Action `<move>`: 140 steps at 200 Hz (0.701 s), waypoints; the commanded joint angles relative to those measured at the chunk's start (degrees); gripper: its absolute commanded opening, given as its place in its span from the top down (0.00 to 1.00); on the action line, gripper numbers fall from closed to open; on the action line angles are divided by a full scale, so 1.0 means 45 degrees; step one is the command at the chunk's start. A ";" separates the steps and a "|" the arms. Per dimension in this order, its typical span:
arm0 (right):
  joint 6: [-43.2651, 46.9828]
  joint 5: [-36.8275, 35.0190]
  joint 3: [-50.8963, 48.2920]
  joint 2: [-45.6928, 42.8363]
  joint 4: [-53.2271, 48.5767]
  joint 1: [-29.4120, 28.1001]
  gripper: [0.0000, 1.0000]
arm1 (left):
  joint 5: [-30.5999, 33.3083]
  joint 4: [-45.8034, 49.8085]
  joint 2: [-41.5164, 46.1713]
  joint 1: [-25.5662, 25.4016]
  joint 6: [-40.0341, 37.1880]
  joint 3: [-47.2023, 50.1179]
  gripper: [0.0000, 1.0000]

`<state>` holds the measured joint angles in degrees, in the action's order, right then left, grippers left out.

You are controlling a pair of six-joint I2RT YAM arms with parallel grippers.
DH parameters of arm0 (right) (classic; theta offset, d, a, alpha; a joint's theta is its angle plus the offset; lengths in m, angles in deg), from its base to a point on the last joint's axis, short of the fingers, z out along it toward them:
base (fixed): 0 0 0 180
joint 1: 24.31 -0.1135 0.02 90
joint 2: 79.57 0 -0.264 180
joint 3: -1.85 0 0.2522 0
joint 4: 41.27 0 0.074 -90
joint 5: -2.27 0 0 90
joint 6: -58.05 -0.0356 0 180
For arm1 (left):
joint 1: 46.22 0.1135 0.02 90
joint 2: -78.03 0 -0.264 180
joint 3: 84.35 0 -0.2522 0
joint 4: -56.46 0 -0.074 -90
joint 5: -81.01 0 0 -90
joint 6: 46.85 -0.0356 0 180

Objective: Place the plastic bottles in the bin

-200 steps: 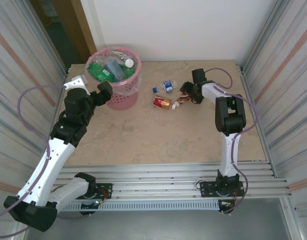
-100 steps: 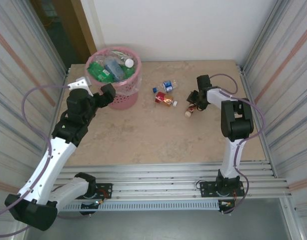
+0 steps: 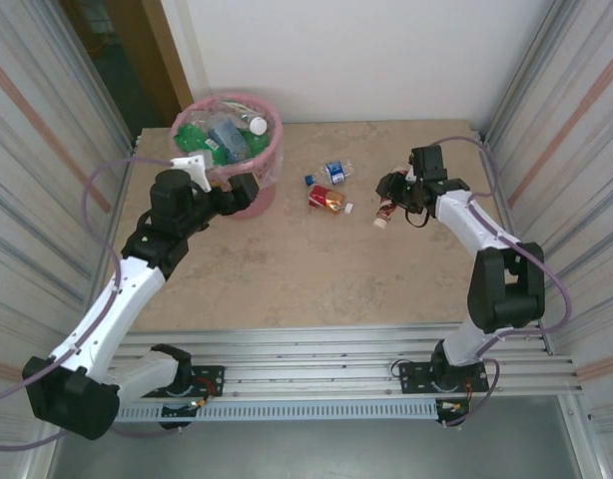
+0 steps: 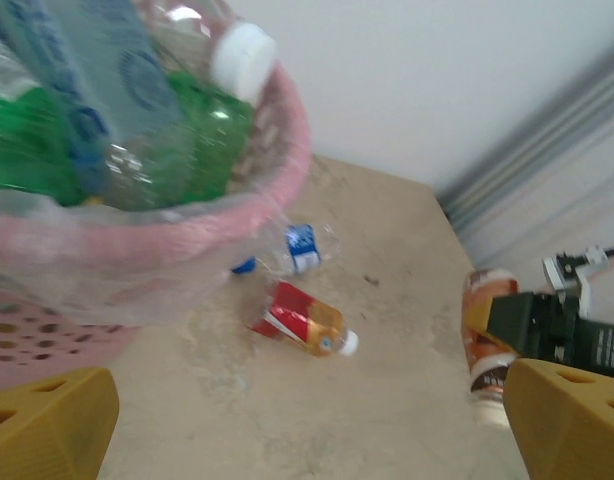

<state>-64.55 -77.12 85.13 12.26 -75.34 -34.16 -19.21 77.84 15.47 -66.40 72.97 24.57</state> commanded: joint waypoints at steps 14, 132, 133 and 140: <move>0.1563 0.1407 -0.0521 -0.1645 0.0974 -0.0976 0.56 | -0.2090 -0.1076 -0.0722 -0.0447 -0.0166 -0.0204 0.01; 0.2007 0.3778 0.0066 -0.3683 0.2978 -0.2696 0.54 | -0.5197 -0.3980 -0.3197 -0.2647 -0.0803 -0.0475 0.13; 0.1989 0.3776 0.0073 -0.3676 0.2994 -0.2715 0.54 | -0.5203 -0.4018 -0.3231 -0.2665 -0.0795 -0.0470 0.13; 0.1930 0.3766 0.0124 -0.3670 0.3185 -0.2842 0.54 | -0.5220 -0.4281 -0.3407 -0.2823 -0.0736 -0.0484 0.14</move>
<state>-55.44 -63.00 83.23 -2.25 -66.08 -45.54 -39.38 64.79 2.05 -77.01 70.30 22.54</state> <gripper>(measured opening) 0.529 0.868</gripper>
